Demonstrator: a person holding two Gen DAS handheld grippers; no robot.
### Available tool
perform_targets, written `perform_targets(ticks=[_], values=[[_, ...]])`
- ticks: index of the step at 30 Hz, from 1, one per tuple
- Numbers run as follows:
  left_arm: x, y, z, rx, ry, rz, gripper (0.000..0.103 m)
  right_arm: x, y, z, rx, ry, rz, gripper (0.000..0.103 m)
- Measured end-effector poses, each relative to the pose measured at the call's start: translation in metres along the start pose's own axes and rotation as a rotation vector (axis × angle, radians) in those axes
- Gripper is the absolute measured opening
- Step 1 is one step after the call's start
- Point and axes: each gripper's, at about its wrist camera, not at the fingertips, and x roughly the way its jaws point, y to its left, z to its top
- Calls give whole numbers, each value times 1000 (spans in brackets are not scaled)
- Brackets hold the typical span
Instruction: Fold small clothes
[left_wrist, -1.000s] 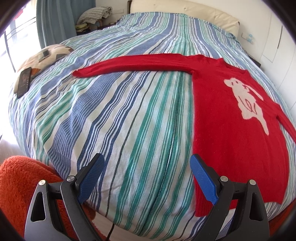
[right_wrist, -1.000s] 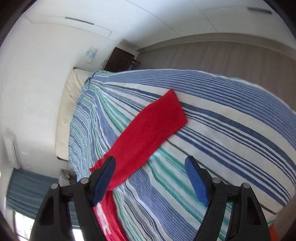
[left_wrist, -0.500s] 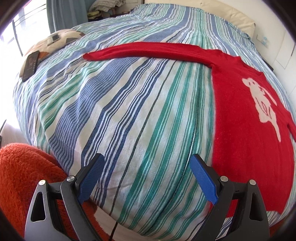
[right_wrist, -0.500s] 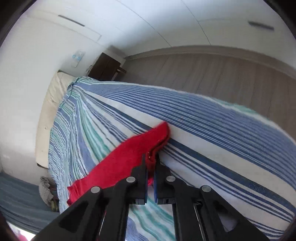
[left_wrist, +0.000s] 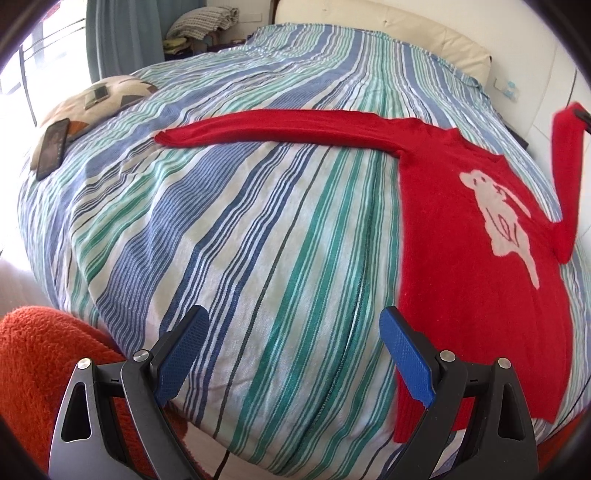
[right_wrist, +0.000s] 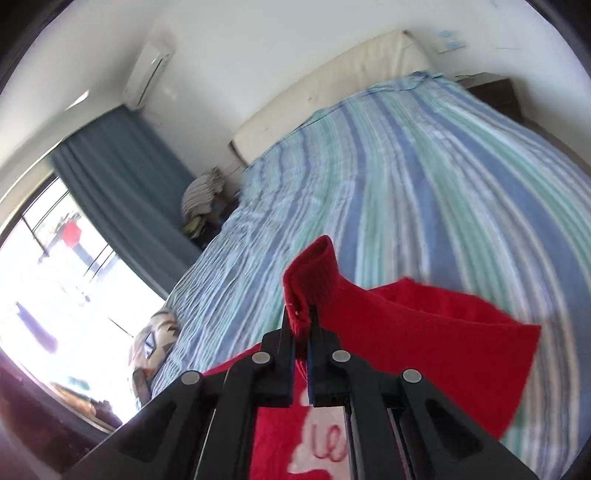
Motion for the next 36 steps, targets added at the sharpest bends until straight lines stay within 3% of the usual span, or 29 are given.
perform_targets(ticks=[2,3,4,7,11,16,20,22,27,30,36], values=[[1,3,1,-10,7,11,95,37,14,-13,-1,80,44,32],[1,5,1,-21,9,13,95,47,16,-18,25,105,66,58],[1,8,2,-34,9,11,95,50,13,-23,55,104,98,63],[2,15,5,-76,12,-3,95,43,-4,-29,101,100,125,63],[8,19,6,-111,34,-15,95,6,-51,-37,95,98,12,63],[6,15,4,-96,26,-6,95,-54,-135,-79,137,118,-235,64],[7,9,1,-64,24,15,95,-82,-188,-135,55,232,-533,64],[9,6,-1,-47,28,25,95,-91,-209,-163,33,275,-633,64],[12,-3,-3,9,21,50,95,-135,-225,-193,150,113,-583,65],[14,-4,-3,16,22,49,95,-160,-225,-204,290,-14,-544,75],[36,2,0,-13,94,22,98,-154,-219,-207,270,15,-576,76]])
